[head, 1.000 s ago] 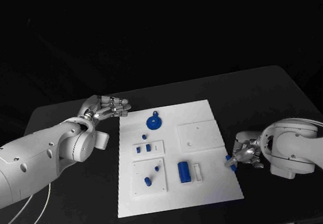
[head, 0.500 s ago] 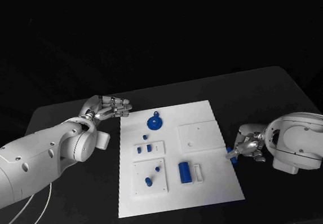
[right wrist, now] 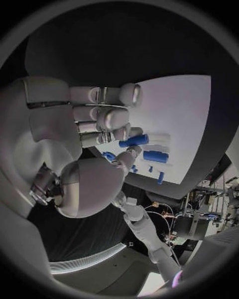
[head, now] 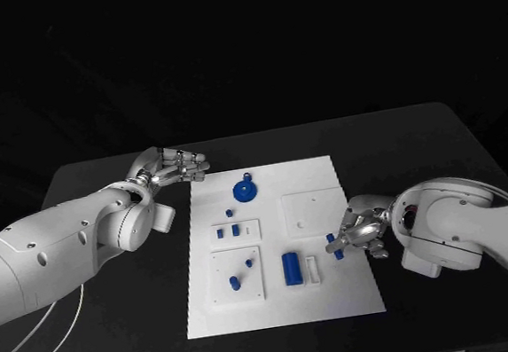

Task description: Assemble the parts on the task board

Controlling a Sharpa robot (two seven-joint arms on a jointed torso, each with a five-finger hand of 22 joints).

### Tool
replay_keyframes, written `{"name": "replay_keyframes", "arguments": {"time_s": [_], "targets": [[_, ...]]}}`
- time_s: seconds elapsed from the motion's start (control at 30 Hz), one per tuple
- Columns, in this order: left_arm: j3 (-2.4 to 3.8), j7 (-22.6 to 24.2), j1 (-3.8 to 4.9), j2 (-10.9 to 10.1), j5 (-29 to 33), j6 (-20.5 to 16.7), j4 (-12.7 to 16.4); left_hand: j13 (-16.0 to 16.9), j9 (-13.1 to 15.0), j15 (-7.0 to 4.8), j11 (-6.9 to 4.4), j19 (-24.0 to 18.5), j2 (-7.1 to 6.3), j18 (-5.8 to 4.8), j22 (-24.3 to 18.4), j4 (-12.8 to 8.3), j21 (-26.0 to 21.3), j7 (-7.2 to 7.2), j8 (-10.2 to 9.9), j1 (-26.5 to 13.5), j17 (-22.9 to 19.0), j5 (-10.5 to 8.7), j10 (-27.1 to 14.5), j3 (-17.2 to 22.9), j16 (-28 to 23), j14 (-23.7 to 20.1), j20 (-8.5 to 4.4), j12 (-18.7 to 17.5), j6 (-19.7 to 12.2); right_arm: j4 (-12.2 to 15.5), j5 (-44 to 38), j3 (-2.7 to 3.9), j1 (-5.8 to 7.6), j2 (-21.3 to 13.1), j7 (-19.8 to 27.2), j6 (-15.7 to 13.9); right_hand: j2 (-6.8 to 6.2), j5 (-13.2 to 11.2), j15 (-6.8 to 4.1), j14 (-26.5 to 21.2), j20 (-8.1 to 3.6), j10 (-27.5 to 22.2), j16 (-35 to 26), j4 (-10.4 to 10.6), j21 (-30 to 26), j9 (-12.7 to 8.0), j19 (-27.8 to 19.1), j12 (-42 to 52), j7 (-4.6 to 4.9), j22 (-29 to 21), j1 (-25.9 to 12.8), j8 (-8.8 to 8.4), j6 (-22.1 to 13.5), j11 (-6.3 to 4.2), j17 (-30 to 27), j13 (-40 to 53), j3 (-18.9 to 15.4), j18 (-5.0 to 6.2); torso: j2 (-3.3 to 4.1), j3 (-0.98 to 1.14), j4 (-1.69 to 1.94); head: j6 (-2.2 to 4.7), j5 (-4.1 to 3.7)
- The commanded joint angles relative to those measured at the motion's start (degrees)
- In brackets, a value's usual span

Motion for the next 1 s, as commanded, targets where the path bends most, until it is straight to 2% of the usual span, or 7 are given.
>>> {"name": "replay_keyframes", "arguments": {"time_s": [0.03,0.4,0.57,0.7,1.0], "targets": [[0.03,0.5,0.02,0.1,0.3,0.8,0.2,0.1,0.0,-0.06,0.14,0.3,0.17,-0.61,0.0,0.4,0.2,-0.01,-0.2,-0.3,0.1,-0.34,0.1,0.1,-0.1,0.1,0.07,0.2,-0.5,-0.7,1.6,-0.72,-0.18,1.2,0.3,-0.3,0.91,0.4,-0.13,0.1,-0.31,0.3,0.1,-1.3,0.2,0.1,2.1,-0.2,0.08,4.5,0.2,0.17,0.4,0.01,-0.1,0.0,0.9,-1.11,0.02,0.04,0.03,-0.10,0.20],[0.03,0.4,0.02,0.2,0.3,0.8,0.2,0.1,0.0,-0.02,0.16,0.4,0.16,-0.59,-0.7,0.6,0.3,-0.02,-0.2,-0.2,0.1,-0.31,0.0,0.0,-0.1,0.0,0.12,0.3,-0.5,-2.0,0.4,-3.82,-0.29,3.7,-1.0,-0.1,0.93,0.4,-0.12,0.1,-0.29,0.3,0.1,-1.2,0.2,0.0,2.1,-0.4,0.04,4.5,-0.2,0.16,0.4,0.00,-0.2,-0.1,0.3,-1.11,0.00,0.03,-0.03,-0.28,0.33],[0.02,0.4,0.02,0.2,0.3,0.9,0.2,0.1,0.0,-0.02,0.16,0.4,0.16,-0.59,-0.7,0.6,0.3,-0.02,-0.2,-0.2,0.1,-0.31,0.0,0.0,-0.1,0.0,0.12,0.3,-0.5,-2.5,0.3,-4.95,-0.30,4.6,-1.3,-0.3,0.97,0.4,-0.13,0.0,-0.30,0.4,0.1,-1.1,0.2,-0.2,2.1,-0.5,0.03,4.5,-0.3,0.16,0.4,-0.01,-0.3,-0.1,0.0,-1.11,0.01,0.05,-0.05,-0.29,0.38],[0.02,0.4,0.02,0.1,0.3,0.9,0.3,0.1,0.0,-0.02,0.16,0.4,0.16,-0.59,-0.7,0.6,0.3,-0.02,-0.2,-0.2,0.1,-0.31,0.0,0.0,-0.1,0.0,0.12,0.3,-0.5,-2.8,-0.1,-5.32,-0.31,5.3,-1.3,-0.9,0.99,0.5,-0.14,0.0,-0.31,0.4,0.1,-1.0,0.2,-0.2,2.1,-0.5,0.04,4.5,-0.3,0.16,0.4,-0.01,-0.3,-0.2,-0.1,-1.11,0.01,0.09,-0.06,-0.27,0.43],[0.02,0.4,0.02,0.1,0.3,1.0,0.3,0.1,0.0,-0.02,0.16,0.4,0.16,-0.59,-0.7,0.6,0.3,-0.02,-0.2,-0.2,0.1,-0.31,0.0,0.0,-0.1,0.0,0.12,0.3,-0.5,-3.2,-1.1,-5.52,-0.31,6.1,-1.0,-1.9,1.03,0.5,-0.17,0.0,-0.33,0.4,0.1,-1.0,0.2,-0.3,2.1,-0.6,0.02,4.5,-0.4,0.16,0.5,-0.03,-0.3,-0.2,-0.3,-1.10,0.02,0.06,-0.05,-0.31,0.67]]}}
